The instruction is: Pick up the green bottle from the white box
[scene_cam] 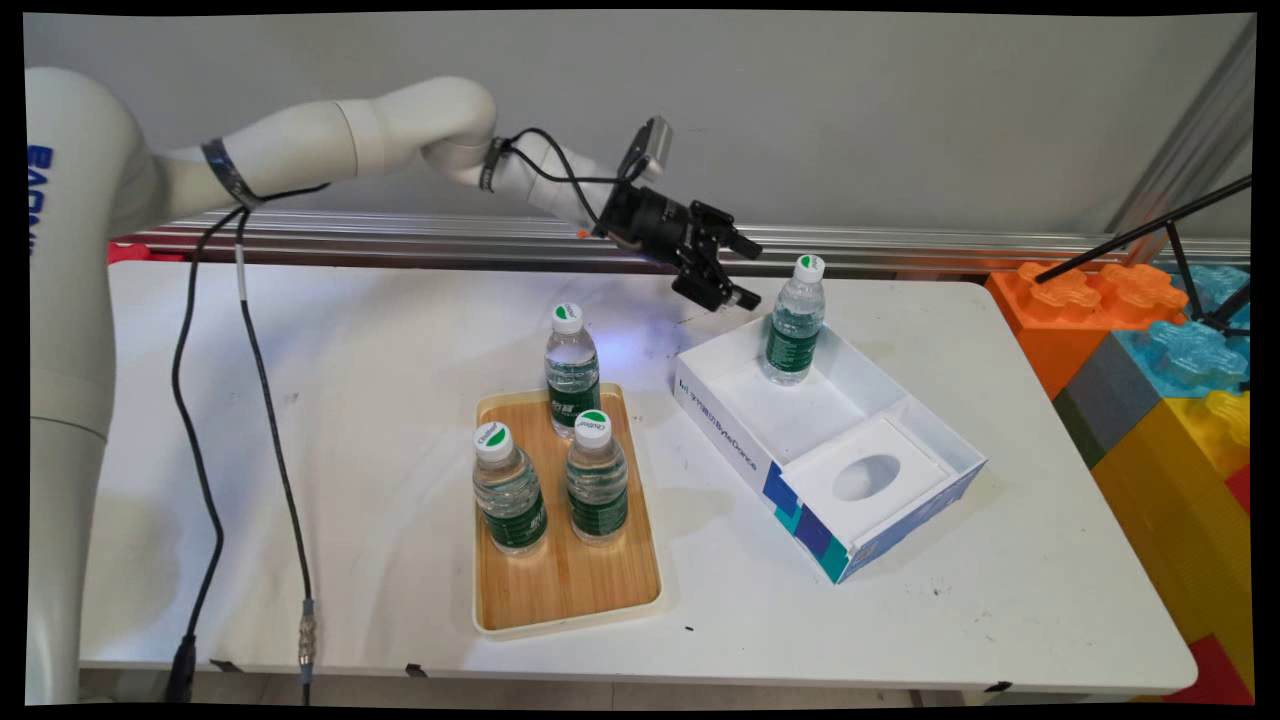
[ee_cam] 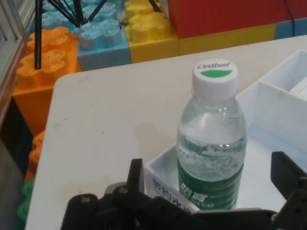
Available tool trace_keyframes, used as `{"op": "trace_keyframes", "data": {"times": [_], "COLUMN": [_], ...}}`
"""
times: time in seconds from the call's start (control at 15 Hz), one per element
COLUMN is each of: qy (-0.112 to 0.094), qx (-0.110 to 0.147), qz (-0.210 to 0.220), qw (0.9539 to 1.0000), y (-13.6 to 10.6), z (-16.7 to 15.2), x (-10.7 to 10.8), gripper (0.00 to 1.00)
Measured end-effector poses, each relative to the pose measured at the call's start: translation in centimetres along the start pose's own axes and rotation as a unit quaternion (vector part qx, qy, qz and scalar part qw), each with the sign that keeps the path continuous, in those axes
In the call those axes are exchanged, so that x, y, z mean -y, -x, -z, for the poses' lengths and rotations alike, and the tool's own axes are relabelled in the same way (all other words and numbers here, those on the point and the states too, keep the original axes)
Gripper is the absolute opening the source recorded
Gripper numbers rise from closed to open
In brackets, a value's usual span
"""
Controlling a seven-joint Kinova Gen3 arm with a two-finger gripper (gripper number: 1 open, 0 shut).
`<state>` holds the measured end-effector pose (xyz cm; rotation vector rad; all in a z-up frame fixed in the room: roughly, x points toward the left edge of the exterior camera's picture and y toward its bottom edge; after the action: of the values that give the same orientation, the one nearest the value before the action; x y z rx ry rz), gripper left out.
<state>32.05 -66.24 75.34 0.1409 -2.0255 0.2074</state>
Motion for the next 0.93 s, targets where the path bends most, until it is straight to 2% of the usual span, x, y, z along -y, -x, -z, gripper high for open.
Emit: {"op": "trace_keyframes", "data": {"times": [0.6,0.93], "qy": [0.024,0.030], "qx": [-0.011,-0.019], "qz": [0.001,0.000], "qw": [0.9997,0.9994], "y": [0.9,0.8], "z": [-2.9,-3.8], "x": [-1.4,-1.7], "gripper": [1.00,1.00]}}
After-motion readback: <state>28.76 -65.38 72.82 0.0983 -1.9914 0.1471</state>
